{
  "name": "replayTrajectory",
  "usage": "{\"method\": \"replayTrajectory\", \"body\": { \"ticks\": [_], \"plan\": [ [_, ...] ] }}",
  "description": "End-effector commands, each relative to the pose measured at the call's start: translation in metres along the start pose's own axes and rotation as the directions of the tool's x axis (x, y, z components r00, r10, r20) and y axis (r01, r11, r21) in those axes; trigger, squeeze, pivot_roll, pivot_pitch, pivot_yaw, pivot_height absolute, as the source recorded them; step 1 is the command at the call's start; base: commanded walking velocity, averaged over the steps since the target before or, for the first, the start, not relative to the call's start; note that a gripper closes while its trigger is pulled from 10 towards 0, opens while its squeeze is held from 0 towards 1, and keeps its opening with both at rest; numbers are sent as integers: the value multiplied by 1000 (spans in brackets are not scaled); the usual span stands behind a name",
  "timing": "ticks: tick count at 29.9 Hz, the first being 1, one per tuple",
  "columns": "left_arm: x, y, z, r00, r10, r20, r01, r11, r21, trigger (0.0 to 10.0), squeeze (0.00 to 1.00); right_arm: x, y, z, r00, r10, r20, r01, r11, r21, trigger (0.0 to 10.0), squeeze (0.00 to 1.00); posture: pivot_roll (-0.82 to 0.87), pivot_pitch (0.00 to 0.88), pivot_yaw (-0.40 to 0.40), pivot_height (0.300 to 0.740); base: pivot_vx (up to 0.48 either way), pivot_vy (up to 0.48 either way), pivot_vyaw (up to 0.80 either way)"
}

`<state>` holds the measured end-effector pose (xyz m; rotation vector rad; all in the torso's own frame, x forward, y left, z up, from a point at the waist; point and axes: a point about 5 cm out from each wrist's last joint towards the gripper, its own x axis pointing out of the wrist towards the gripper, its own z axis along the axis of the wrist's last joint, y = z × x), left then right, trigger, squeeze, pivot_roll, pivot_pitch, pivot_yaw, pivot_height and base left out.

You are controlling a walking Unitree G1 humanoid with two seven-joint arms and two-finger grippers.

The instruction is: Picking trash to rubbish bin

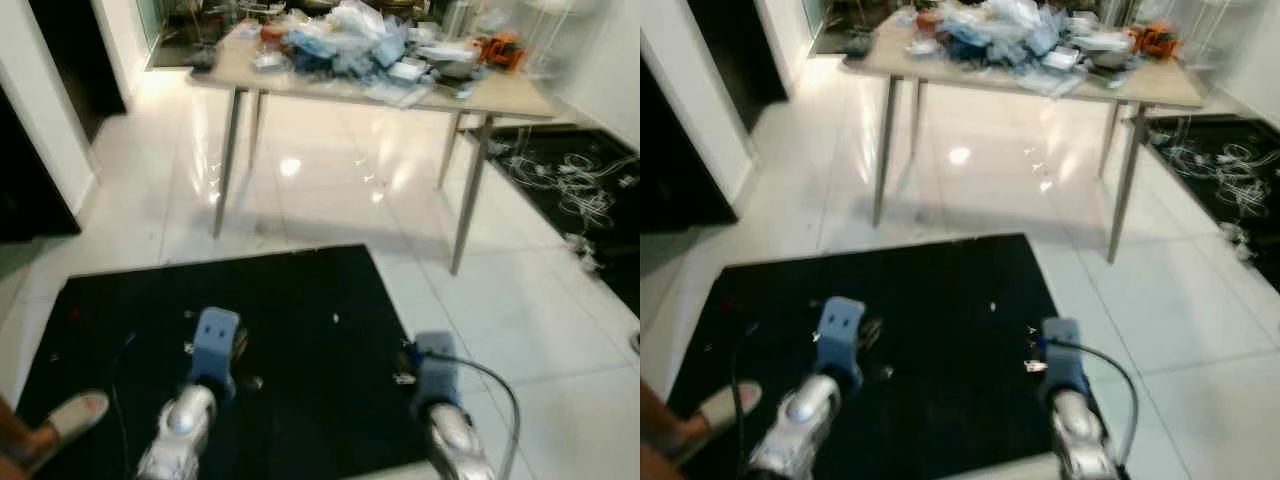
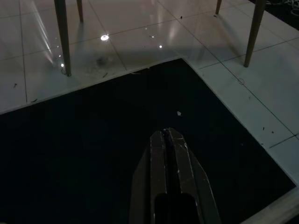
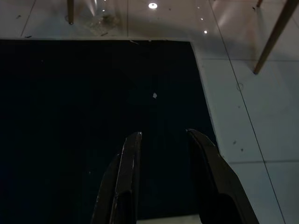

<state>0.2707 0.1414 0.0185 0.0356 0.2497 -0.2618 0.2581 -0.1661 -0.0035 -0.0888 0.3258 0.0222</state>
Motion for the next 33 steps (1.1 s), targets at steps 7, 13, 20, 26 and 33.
{"method": "replayTrajectory", "body": {
  "ticks": [7, 13, 20, 26, 33],
  "plan": [
    [1, -2, 0, 1000, -4, -4, 3, 1000, -16, 10000, 0, -3, -5, -6, 1000, -1, -25, 0, 1000, -31, 10000, 0, -13, 62, 9, 740, 262, 0, 0],
    [1, -2, 0, 1000, -3, -5, 3, 1000, -17, 10000, 0, -3, -5, -6, 1000, -11, -26, 11, 1000, -4, 10000, 0, -11, 70, 11, 740, 262, 0, 0],
    [0, -3, 0, 1000, -6, -4, 6, 1000, -17, 10000, 0, -3, -6, -4, 1000, -16, -19, 17, 1000, 15, 10000, 0, -9, 70, 14, 740, 262, 0, -340],
    [1, -2, 1, 1000, -9, -3, 9, 1000, -14, 10000, 0, -2, -6, -5, 999, -25, -24, 25, 1000, 19, 10000, 0, -8, 72, 19, 740, 261, 0, -763],
    [1, -2, 1, 1000, -11, -4, 11, 1000, -12, 10000, 0, -2, -6, -5, 999, -14, -28, 14, 1000, 1, 10000, 0, -7, 69, 19, 740, 260, 0, 0]
  ]
}}
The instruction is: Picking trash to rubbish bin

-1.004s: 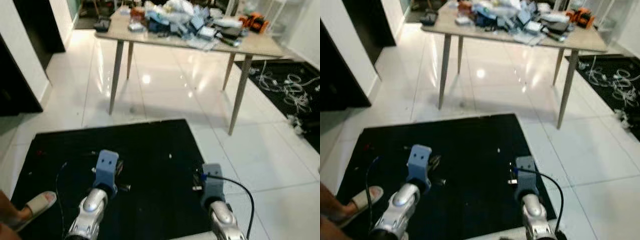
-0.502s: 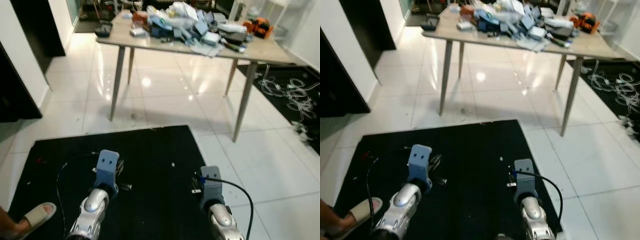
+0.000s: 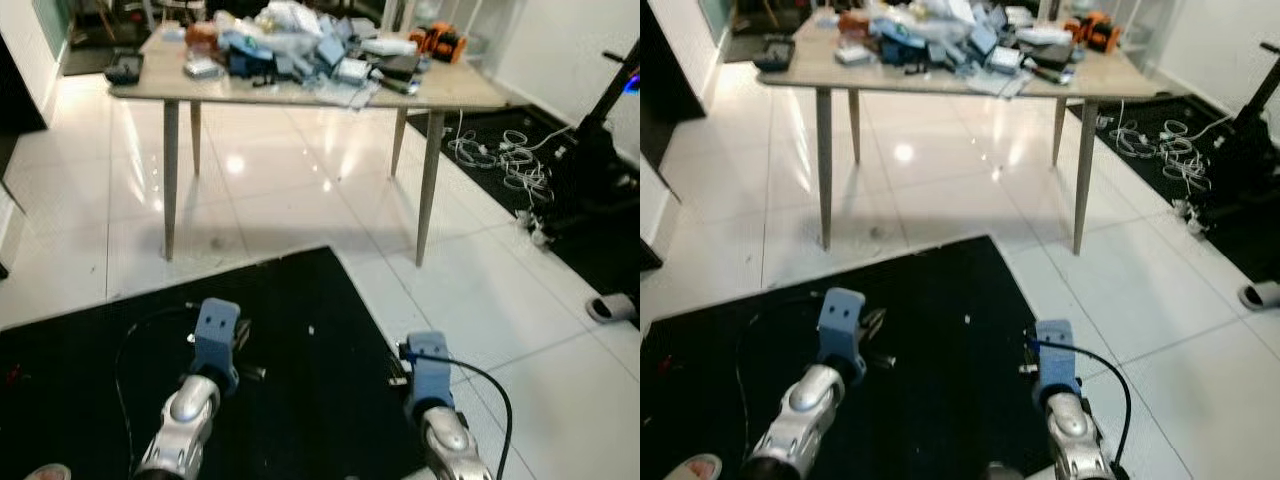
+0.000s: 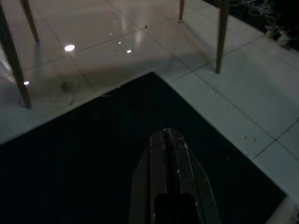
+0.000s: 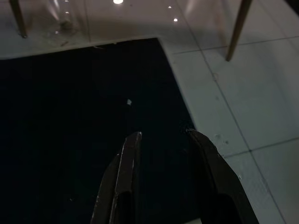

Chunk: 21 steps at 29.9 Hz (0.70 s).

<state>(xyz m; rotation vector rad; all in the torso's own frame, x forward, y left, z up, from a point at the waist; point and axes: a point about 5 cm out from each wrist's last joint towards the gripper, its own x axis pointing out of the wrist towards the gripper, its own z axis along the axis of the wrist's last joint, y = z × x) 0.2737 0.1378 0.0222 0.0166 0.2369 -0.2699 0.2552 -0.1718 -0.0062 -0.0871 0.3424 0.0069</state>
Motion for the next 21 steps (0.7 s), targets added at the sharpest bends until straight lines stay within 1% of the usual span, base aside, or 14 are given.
{"method": "replayTrajectory", "body": {
  "ticks": [1, 13, 21],
  "plan": [
    [-2, 0, -4, 1000, 0, -19, 0, 1000, 3, 10000, 0, 0, 0, -1, 1000, 1, -12, -1, 1000, -4, 10000, 0, -7, 69, 19, 740, 262, 0, 0],
    [-2, 2, -4, 1000, 12, -16, -12, 1000, -2, 10000, 0, 2, 0, 0, 1000, 5, -12, -5, 1000, -12, 10000, 0, -6, 65, 15, 740, 261, 0, 0],
    [-2, 1, -3, 1000, 15, -11, -15, 1000, -6, 10000, 0, 2, 0, 1, 1000, 7, -11, -7, 1000, -15, 10000, 0, -10, 55, 13, 740, 319, 0, 0]
  ]
}}
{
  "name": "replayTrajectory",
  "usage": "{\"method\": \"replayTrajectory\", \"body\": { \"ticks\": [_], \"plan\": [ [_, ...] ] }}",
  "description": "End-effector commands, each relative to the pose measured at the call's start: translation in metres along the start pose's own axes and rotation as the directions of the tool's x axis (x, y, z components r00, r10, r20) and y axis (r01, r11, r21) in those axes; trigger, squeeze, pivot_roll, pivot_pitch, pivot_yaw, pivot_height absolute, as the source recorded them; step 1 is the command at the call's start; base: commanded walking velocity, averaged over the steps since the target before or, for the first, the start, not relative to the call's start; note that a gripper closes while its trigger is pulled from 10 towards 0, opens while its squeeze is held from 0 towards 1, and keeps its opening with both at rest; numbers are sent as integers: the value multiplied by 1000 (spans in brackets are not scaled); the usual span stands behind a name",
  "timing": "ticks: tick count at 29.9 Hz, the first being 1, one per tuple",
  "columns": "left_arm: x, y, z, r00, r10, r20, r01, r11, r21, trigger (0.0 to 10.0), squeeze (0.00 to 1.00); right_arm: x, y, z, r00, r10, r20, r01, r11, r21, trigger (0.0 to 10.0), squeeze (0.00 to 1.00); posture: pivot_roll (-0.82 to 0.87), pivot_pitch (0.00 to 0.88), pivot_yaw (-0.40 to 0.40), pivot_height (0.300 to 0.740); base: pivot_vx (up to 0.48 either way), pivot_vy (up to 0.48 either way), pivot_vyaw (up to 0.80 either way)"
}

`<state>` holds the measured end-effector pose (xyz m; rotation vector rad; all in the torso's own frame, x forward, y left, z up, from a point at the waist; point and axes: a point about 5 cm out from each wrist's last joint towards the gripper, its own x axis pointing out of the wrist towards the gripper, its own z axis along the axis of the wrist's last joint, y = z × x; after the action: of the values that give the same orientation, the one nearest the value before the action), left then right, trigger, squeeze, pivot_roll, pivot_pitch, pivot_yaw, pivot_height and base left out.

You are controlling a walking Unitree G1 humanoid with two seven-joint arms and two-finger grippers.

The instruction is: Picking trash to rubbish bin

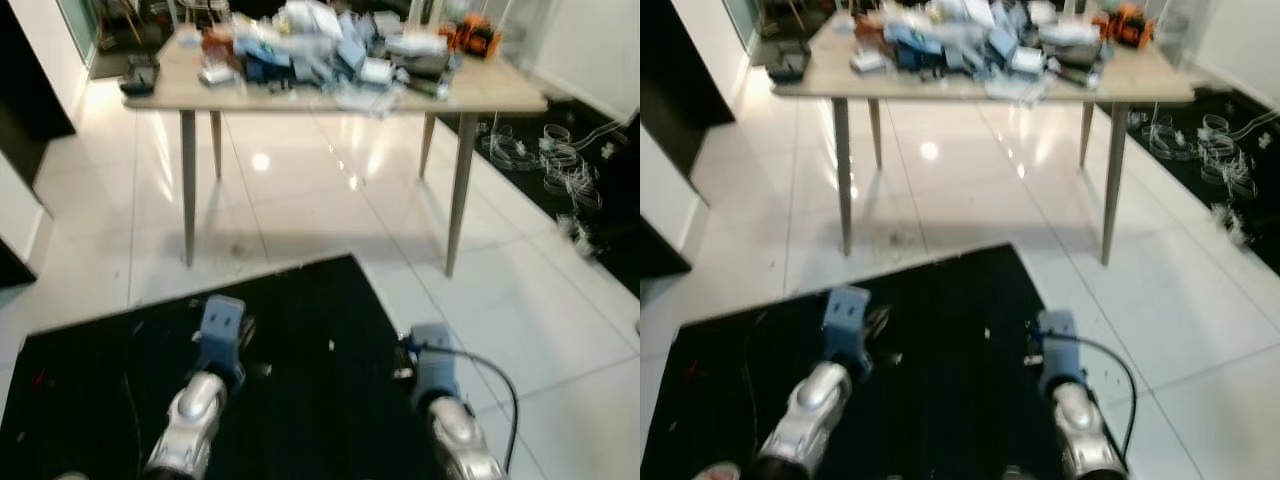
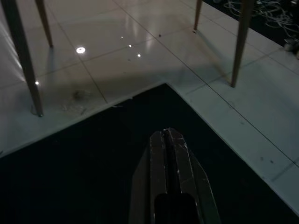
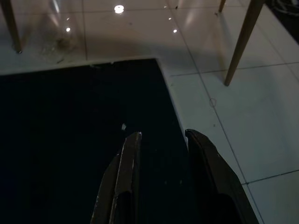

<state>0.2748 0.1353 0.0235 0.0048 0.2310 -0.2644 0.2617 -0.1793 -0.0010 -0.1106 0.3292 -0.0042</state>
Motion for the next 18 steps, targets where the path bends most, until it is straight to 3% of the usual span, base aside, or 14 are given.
{"method": "replayTrajectory", "body": {
  "ticks": [1, 18],
  "plan": [
    [-3, 4, -4, 1000, 11, -18, -11, 1000, 5, 10000, 0, -2, 8, -6, 999, 23, -22, -23, 1000, 6, 10000, 0, -10, 55, 13, 740, 330, 0, 0],
    [-1, 5, -3, 1000, 25, -18, -25, 1000, 8, 10000, 0, -1, 9, -7, 998, 38, -41, -38, 999, -1, 10000, 0, -8, 60, 7, 740, 329, 0, 0]
  ]
}}
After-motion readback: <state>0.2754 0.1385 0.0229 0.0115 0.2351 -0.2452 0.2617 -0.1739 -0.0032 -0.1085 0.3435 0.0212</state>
